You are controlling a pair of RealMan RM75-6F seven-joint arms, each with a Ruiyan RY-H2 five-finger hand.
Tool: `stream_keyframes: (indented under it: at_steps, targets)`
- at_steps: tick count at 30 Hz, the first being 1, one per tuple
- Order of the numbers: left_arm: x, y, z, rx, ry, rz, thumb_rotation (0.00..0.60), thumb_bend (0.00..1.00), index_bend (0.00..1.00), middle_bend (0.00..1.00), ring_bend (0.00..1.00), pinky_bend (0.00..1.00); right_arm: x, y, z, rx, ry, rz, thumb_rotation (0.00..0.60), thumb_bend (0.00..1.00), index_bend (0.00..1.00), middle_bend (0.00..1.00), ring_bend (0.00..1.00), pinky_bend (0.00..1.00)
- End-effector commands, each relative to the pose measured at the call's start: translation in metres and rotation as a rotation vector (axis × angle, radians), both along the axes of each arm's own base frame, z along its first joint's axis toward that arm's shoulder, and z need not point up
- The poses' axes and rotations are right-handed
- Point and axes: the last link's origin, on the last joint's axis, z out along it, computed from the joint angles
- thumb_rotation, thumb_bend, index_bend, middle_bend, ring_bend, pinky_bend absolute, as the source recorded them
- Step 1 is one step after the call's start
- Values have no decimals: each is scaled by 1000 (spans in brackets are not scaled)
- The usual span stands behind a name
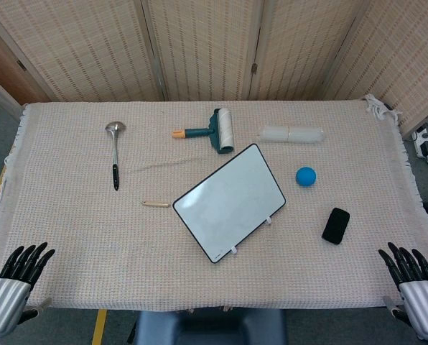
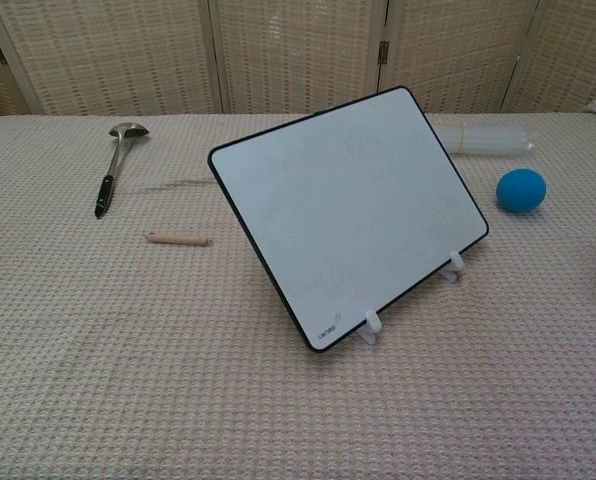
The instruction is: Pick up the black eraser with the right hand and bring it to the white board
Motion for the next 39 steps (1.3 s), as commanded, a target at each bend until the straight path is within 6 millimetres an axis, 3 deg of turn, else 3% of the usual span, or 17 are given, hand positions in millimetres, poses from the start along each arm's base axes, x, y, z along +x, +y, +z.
stream_keyframes:
  at_steps: [1,4,6,11,16,22,30,39]
  targets:
    - [0,0,-1,-8,2,-5,600,189,0,63,37,40,-2,-2,0,-1,11,-2,600,309,0,0,0,0]
    - [-1,1,1,-2,-5,-9,600,189,0,63,38,40,-12,-10,4,13,57,-1,600,308,0,0,0,0]
    - [-3,4,1,0,-3,4,600,189,0,63,37,40,-22,-25,8,51,91,-26,600,307,0,0,0,0]
    - [-7,12,-3,-17,2,35,600,188,0,63,37,40,-33,-83,13,141,188,29,600,308,4,0,0,0]
    - [-10,16,-4,-20,5,52,600,188,0,63,36,39,-34,-129,-4,207,272,57,600,308,32,0,0,0]
    - [-18,23,-4,-35,0,90,600,184,0,63,35,39,-20,-175,-39,250,390,114,600,308,111,0,0,0]
    - [-21,28,0,-29,-45,96,600,180,0,63,32,39,-8,-200,-72,291,481,144,600,309,139,0,0,0]
    - [-24,28,6,-13,-63,105,600,178,0,63,28,38,-4,-205,-90,340,522,134,600,308,165,0,0,0]
